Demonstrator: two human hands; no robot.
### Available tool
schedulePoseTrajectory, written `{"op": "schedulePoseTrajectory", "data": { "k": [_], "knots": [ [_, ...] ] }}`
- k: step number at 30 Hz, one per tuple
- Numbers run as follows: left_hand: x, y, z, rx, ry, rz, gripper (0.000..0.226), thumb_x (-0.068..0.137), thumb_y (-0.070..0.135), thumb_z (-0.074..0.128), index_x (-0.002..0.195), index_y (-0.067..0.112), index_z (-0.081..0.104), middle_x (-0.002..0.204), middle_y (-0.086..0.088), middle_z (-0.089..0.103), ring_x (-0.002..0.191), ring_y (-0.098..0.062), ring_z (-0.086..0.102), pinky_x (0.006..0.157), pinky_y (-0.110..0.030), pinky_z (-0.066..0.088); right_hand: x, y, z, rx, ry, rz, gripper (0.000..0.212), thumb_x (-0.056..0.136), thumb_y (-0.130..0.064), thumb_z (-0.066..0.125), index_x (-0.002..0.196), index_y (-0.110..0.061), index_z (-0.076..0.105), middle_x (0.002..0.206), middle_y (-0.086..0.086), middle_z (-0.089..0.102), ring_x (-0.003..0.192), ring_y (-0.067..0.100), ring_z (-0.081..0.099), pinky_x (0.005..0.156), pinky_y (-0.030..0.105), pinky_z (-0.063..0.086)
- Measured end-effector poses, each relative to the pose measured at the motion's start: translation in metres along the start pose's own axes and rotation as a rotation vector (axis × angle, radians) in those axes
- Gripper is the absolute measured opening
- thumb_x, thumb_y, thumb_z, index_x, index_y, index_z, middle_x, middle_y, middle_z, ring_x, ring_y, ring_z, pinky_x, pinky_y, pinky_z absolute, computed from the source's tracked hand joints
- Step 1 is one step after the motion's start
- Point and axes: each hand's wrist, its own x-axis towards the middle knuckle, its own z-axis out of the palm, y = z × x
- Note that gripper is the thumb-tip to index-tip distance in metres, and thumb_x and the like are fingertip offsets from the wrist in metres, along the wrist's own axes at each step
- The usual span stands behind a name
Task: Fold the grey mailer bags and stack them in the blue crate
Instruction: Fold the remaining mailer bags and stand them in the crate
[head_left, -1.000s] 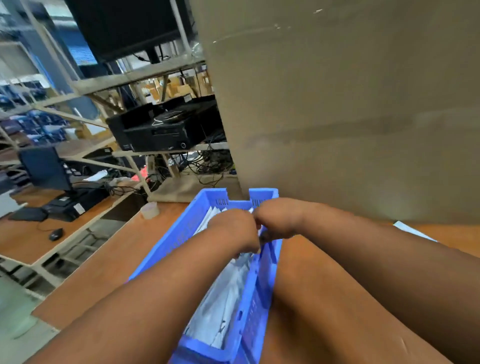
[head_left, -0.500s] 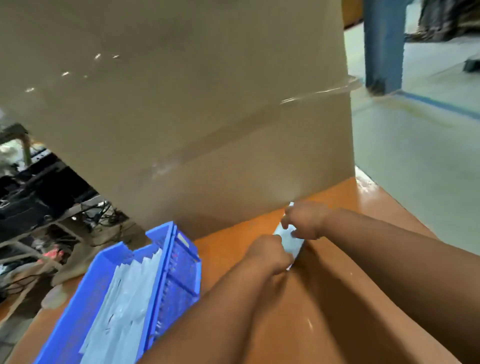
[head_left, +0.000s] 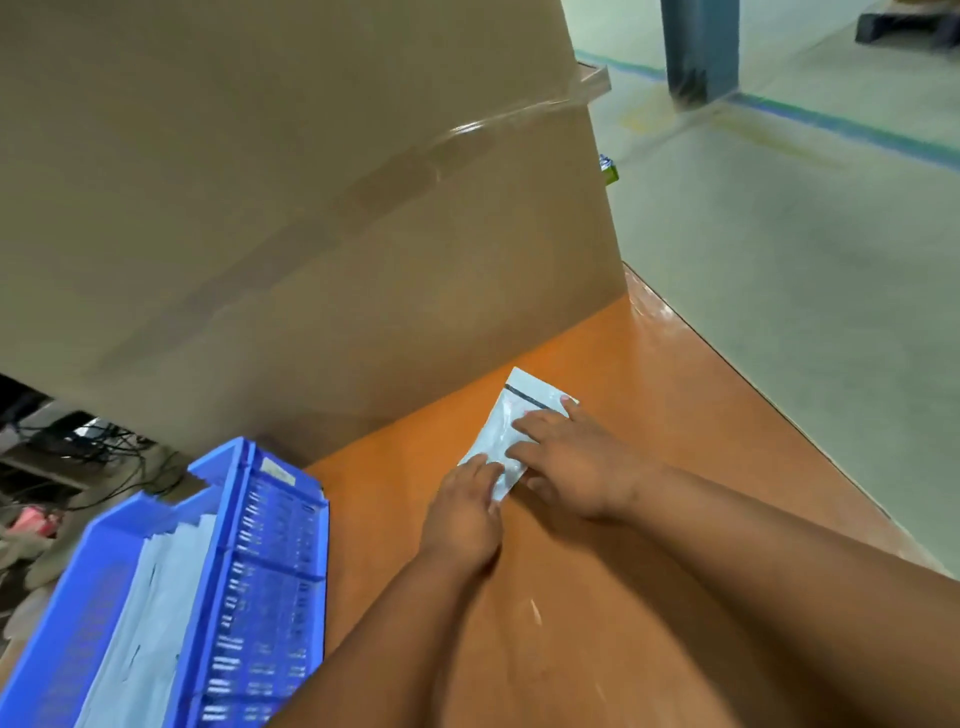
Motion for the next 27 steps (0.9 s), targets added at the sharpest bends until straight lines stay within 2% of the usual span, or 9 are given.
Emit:
{"op": "schedulePoseTrajectory", "data": {
  "k": [2, 4, 8, 13, 15, 17, 21, 24, 27],
  "knots": [
    [-0.025, -0.008, -0.002, -0.033, 0.03, 0.09, 0.049, 0.083, 0.014, 0.054, 0.129, 0.027, 0.062, 0.144, 0.005, 0.058, 0.127, -0.026, 0.057, 0.109, -0.04, 0.046, -0.008, -0.014, 0.006, 0.045, 0.003, -0.037, 0.042, 0.103, -0.046, 0.05, 0.143, -0.035, 0.055, 0.164, 0.001, 0.038, 0.158, 0.023, 0.024, 0.13, 0.056, 0.005],
    [-0.055, -0.013, -0.004, -0.061, 0.054, 0.15, 0.048, 0.085, 0.015, 0.054, 0.131, 0.027, 0.064, 0.147, 0.005, 0.058, 0.131, -0.024, 0.057, 0.112, -0.041, 0.046, -0.017, -0.032, 0.01, 0.045, -0.003, -0.083, 0.046, 0.101, -0.043, 0.051, 0.145, -0.031, 0.055, 0.164, 0.003, 0.039, 0.157, 0.026, 0.028, 0.13, 0.057, 0.006],
    [-0.133, -0.019, 0.006, -0.11, 0.077, 0.259, 0.041, 0.09, 0.016, 0.065, 0.131, 0.024, 0.066, 0.152, 0.006, 0.056, 0.14, -0.018, 0.053, 0.117, -0.04, 0.042, -0.042, -0.07, 0.026, -0.011, -0.008, -0.151, 0.049, 0.096, -0.048, 0.054, 0.141, -0.029, 0.057, 0.158, 0.006, 0.046, 0.151, 0.029, 0.039, 0.126, 0.064, 0.019],
    [-0.23, -0.013, 0.02, -0.15, 0.157, 0.277, 0.027, 0.096, 0.023, 0.068, 0.123, 0.025, 0.067, 0.148, 0.009, 0.058, 0.138, -0.017, 0.054, 0.112, -0.046, 0.046, -0.099, -0.117, 0.049, 0.012, -0.14, -0.135, 0.057, 0.102, -0.065, 0.038, 0.152, -0.038, 0.046, 0.166, 0.0, 0.039, 0.156, 0.026, 0.034, 0.125, 0.063, 0.023],
    [-0.255, -0.013, 0.025, -0.128, 0.21, 0.281, 0.023, 0.1, 0.025, 0.064, 0.124, 0.025, 0.067, 0.146, 0.008, 0.06, 0.138, -0.018, 0.054, 0.109, -0.047, 0.048, -0.119, -0.136, 0.059, -0.011, -0.201, -0.109, 0.065, 0.103, -0.068, 0.031, 0.159, -0.036, 0.04, 0.172, 0.002, 0.032, 0.159, 0.026, 0.027, 0.127, 0.064, 0.018],
    [-0.274, -0.013, 0.033, -0.107, 0.252, 0.258, 0.026, 0.104, 0.027, 0.06, 0.129, 0.024, 0.068, 0.151, 0.008, 0.057, 0.144, -0.015, 0.049, 0.113, -0.046, 0.046, -0.132, -0.151, 0.067, -0.046, -0.253, -0.078, 0.071, 0.104, -0.07, 0.025, 0.164, -0.033, 0.033, 0.176, 0.001, 0.022, 0.163, 0.025, 0.017, 0.128, 0.063, 0.011],
    [-0.285, -0.008, 0.042, -0.075, 0.302, 0.147, 0.038, 0.101, 0.034, 0.064, 0.138, 0.023, 0.066, 0.158, 0.003, 0.052, 0.151, -0.016, 0.042, 0.117, -0.046, 0.041, -0.134, -0.156, 0.072, -0.099, -0.234, -0.036, 0.069, 0.108, -0.066, 0.023, 0.166, -0.03, 0.032, 0.177, 0.0, 0.019, 0.163, 0.023, 0.016, 0.129, 0.062, 0.014],
    [-0.286, -0.007, 0.037, -0.063, 0.356, 0.053, 0.04, 0.101, 0.034, 0.061, 0.138, 0.02, 0.065, 0.159, -0.002, 0.051, 0.153, -0.02, 0.04, 0.117, -0.049, 0.041, -0.132, -0.154, 0.071, -0.135, -0.249, -0.05, 0.068, 0.108, -0.066, 0.019, 0.168, -0.034, 0.024, 0.178, -0.002, 0.011, 0.164, 0.023, 0.008, 0.129, 0.063, 0.009],
    [-0.281, -0.011, 0.026, 0.008, 0.316, -0.027, 0.051, 0.107, 0.033, 0.046, 0.154, 0.015, 0.051, 0.174, -0.007, 0.025, 0.164, -0.021, 0.013, 0.127, -0.051, 0.026, -0.124, -0.162, 0.059, -0.121, -0.217, -0.024, 0.065, 0.11, -0.064, 0.016, 0.168, -0.035, 0.018, 0.178, -0.005, 0.006, 0.165, 0.02, -0.002, 0.129, 0.063, 0.002]
  ]
}}
